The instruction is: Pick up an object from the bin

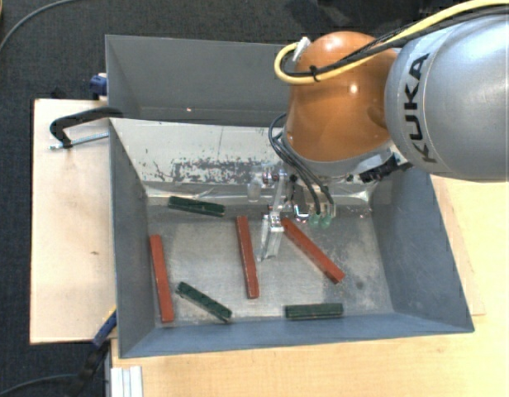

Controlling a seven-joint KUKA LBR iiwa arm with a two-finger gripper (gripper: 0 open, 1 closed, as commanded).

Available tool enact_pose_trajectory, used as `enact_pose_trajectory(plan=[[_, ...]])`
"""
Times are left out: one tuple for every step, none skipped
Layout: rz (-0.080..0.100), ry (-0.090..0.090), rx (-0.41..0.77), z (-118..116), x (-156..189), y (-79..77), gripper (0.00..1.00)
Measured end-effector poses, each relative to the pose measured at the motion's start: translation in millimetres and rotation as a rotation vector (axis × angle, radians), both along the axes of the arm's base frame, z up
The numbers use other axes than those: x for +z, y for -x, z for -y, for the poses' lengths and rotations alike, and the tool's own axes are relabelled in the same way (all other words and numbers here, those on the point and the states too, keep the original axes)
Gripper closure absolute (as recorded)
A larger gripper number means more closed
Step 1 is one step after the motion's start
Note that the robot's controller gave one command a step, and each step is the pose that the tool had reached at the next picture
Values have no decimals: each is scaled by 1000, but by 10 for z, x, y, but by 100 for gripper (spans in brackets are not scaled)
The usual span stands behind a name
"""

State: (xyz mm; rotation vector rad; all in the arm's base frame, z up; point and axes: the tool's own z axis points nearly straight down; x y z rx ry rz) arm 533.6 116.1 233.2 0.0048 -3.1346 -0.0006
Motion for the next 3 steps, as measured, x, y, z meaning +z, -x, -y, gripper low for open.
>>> enact_pose_trajectory(plan=[[-2, 0, 157, 200, -1227, 307, 0], [11, 1, 348, 897, -1624, -74, 0], [16, 4, 318, 2054, -1409, -316, 0]])
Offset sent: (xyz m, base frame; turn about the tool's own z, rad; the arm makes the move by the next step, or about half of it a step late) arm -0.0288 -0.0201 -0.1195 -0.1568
